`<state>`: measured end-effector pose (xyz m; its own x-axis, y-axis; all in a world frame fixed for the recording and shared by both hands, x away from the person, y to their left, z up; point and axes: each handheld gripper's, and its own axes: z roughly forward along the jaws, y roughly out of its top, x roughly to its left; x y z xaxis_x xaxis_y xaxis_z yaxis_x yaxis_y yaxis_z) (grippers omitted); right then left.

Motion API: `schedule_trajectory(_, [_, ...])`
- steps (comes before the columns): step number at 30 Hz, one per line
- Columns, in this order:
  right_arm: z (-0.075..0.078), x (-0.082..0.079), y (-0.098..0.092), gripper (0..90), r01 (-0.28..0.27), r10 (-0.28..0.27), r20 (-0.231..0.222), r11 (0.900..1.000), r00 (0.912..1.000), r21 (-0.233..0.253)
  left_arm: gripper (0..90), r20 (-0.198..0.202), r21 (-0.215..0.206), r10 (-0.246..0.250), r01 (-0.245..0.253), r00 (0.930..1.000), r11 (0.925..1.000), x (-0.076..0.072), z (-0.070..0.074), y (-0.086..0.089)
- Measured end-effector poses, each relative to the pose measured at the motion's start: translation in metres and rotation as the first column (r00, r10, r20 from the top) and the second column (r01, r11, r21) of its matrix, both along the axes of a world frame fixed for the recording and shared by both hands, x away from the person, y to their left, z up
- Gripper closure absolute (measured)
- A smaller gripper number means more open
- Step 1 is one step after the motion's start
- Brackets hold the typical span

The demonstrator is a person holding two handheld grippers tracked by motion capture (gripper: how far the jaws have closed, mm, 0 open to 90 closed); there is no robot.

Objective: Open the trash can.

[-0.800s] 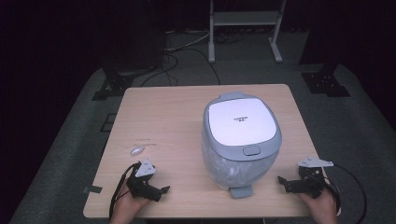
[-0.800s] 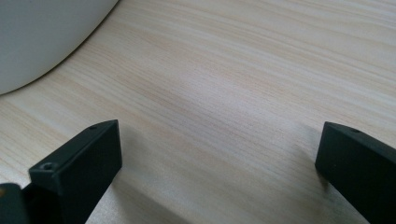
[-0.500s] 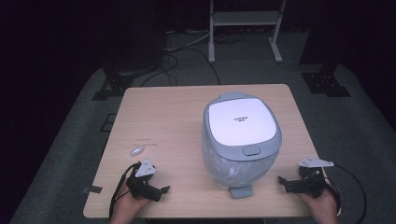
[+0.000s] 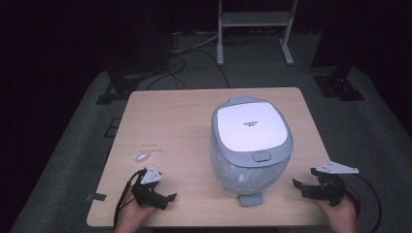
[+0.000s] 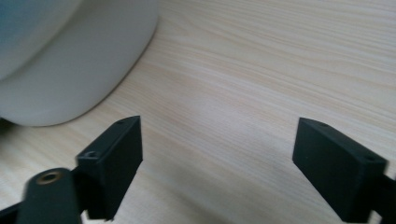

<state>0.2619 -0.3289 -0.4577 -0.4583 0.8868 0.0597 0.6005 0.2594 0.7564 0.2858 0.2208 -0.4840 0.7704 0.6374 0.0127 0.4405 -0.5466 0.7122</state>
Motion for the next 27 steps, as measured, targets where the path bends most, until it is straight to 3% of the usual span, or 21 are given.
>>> schedule_trajectory(1, [0.000, 0.000, 0.000, 22.2, 0.000, 0.000, 0.000, 1.000, 1.0000, 0.000, 0.0, 0.000, 0.000, 0.000, 0.000, 1.0000, 1.0000, 0.000, 0.000, 0.000])
schedule_trajectory(6, [0.010, -0.002, -0.004, 43.7, -0.031, 0.032, -0.023, 0.998, 0.9992, 0.062, 0.0, 0.000, 0.000, 0.003, -0.003, 1.0000, 1.0000, -0.001, 0.000, 0.000])
schedule_trajectory(7, [0.010, -0.002, -0.004, 43.7, -0.031, 0.032, -0.023, 0.998, 0.9992, 0.062, 0.0, 0.000, 0.000, 0.003, -0.003, 1.0000, 1.0000, -0.001, 0.000, 0.000])
schedule_trajectory(8, [0.015, -0.003, -0.004, 50.5, -0.050, 0.052, -0.020, 0.996, 0.9985, 0.075, 0.0, 0.000, 0.000, 0.002, -0.002, 1.0000, 1.0000, -0.001, 0.000, 0.000])
schedule_trajectory(10, [0.017, -0.003, -0.005, 53.8, -0.049, 0.051, -0.017, 0.996, 0.9986, 0.076, 0.0, 0.000, 0.000, 0.003, -0.003, 1.0000, 1.0000, -0.001, 0.000, 0.000])
schedule_trajectory(11, [0.024, -0.004, -0.008, 61.5, -0.052, 0.053, -0.012, 0.994, 0.9985, 0.096, 0.0, 0.000, 0.000, 0.003, -0.003, 1.0000, 1.0000, -0.001, 0.000, 0.000])
schedule_trajectory(12, [0.024, -0.004, -0.008, 61.5, -0.052, 0.053, -0.012, 0.994, 0.9985, 0.096, 0.0, 0.000, 0.000, 0.003, -0.003, 1.0000, 1.0000, -0.001, 0.000, 0.000])
schedule_trajectory(14, [0.029, -0.005, -0.011, 73.3, -0.056, 0.056, -0.003, 0.992, 0.9984, 0.113, 0.0, 0.001, 0.000, 0.003, -0.003, 1.0000, 1.0000, -0.001, 0.000, 0.000])
schedule_trajectory(19, [0.041, -0.008, -0.015, 90.0, -0.081, 0.079, 0.019, 0.986, 0.9967, 0.146, 0.0, 0.001, -0.001, 0.003, -0.003, 1.0000, 1.0000, -0.001, 0.000, 0.000])
schedule_trajectory(27, [0.059, -0.010, -0.015, 90.0, -0.122, 0.115, 0.049, 0.977, 0.9922, 0.173, 0.0, 0.000, 0.002, 0.002, -0.002, 1.0000, 1.0000, -0.001, 0.000, 0.000])
